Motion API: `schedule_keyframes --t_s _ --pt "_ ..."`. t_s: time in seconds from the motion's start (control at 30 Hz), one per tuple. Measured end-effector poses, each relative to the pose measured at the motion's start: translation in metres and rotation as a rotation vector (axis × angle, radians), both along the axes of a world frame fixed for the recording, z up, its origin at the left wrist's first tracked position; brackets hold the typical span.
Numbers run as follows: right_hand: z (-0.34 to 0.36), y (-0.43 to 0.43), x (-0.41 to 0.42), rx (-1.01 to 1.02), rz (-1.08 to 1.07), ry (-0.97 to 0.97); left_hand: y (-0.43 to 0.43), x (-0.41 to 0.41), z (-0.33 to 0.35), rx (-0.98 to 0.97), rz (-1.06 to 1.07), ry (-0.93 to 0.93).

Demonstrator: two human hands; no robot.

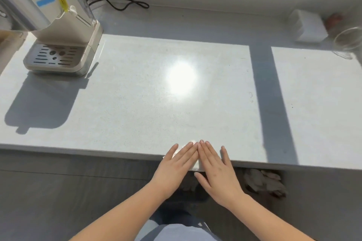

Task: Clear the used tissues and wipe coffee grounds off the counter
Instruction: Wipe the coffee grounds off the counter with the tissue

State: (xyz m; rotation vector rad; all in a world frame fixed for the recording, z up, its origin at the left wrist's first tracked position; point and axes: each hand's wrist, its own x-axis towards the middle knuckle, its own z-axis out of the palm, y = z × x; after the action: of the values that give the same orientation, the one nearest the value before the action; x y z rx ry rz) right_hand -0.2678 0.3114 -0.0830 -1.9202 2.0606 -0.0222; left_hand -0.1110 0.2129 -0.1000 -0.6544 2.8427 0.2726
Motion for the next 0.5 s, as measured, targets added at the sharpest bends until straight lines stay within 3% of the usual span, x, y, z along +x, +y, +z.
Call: schedule_keyframes --t_s 0.17,0.27,0.37,0.5 --pt "-0.003 -0.039 0.052 -0.158 0.021 0.081 -0.015 0.046 0.02 -0.077 0.129 0.045" --pt "-0.002 -0.06 0.078 -0.218 0.051 -0.013 -0.022 0.072 0.029 -0.071 0.248 0.173" --pt "-0.003 -0.064 0.093 -0.219 0.132 -0.1 -0.019 0.091 0.032 0.021 0.35 0.204" --pt "0.001 -0.054 0.082 -0.143 0.268 -0.149 -0.012 0.098 0.04 0.274 0.405 0.049"
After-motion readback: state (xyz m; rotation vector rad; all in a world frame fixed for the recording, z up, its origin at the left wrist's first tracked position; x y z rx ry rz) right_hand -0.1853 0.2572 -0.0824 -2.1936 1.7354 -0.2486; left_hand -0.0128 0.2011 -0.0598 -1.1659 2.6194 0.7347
